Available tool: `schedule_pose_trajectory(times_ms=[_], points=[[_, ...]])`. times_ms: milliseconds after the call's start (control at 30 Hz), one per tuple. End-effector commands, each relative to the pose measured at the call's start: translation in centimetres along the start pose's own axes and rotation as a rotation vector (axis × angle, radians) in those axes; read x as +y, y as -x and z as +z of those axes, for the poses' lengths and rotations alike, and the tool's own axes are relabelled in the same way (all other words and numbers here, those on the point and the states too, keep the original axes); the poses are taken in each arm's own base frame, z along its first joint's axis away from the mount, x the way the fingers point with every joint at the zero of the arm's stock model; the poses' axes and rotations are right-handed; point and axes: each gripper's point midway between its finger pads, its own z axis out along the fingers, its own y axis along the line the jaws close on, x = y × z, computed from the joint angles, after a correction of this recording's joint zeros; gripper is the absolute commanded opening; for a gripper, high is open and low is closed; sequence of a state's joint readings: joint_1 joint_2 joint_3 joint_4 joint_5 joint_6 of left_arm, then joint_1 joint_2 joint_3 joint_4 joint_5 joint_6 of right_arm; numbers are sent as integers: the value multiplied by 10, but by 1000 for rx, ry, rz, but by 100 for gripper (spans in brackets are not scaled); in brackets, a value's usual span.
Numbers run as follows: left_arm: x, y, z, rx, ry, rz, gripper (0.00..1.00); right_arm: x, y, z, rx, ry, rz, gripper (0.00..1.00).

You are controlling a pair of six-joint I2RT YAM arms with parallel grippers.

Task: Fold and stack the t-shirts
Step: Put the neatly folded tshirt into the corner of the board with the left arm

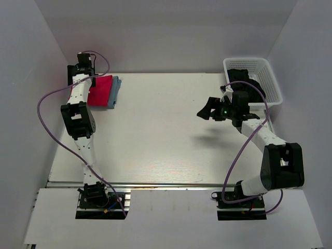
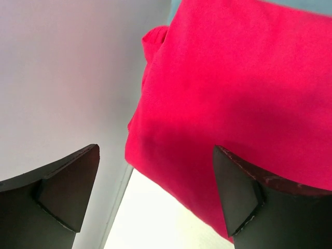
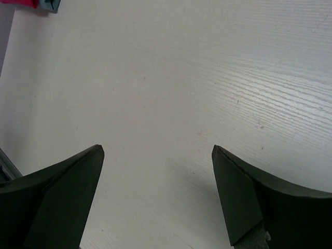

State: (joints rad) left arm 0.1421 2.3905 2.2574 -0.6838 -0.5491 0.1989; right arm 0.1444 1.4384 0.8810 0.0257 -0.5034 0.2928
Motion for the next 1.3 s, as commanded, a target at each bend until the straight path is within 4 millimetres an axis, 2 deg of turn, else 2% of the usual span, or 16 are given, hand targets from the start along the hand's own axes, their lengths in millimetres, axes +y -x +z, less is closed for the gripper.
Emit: schedule_pose_trajectory(times_ms=[0,200,300,333,400,433,500,533,567,667,733,800,833,967,1133,1267], points=[[28,45,-42,-121,-13,-98,100,9,18,-1,-39,36,-30,90],[0,54,-77,-152,-180,-147,100,14,16,-5,-50,53,-45,90],[-24,65,-116,-187,-392,-201,100,19,19,-7,-61,70,-59,90],[-46,55,-123,-163,-504,-240,100,19,16,-8,-57,77,-57,90],[-60,70,-166,-246,-577,-272,100,24,17,-9,-66,99,-65,90],[-75,50,-166,-204,-573,-259,100,21,10,-9,-54,96,-58,90],[-98,50,-204,-247,-584,-256,100,22,5,-11,-49,99,-57,90],[-113,30,-206,-208,-580,-230,100,18,-6,-12,-30,92,-47,90],[-138,24,-229,-211,-618,-200,100,17,-9,-13,-26,89,-47,90],[-173,-1,-268,-213,-665,-206,100,14,-19,-19,-33,64,-42,90],[-196,-29,-281,-189,-696,-178,100,12,-28,-21,-33,53,-31,90],[-225,-56,-316,-198,-790,-91,100,10,-37,-23,-36,51,-24,90],[-230,-60,-344,-239,-839,-73,100,13,-34,-28,-56,50,-31,90],[-229,-108,-356,-257,-836,-23,100,11,-41,-32,-83,39,-28,90],[-206,-114,-394,-362,-899,-69,100,19,-50,-37,-93,74,-22,90],[-204,-132,-389,-365,-884,-74,100,18,-51,-42,-125,64,-32,90]])
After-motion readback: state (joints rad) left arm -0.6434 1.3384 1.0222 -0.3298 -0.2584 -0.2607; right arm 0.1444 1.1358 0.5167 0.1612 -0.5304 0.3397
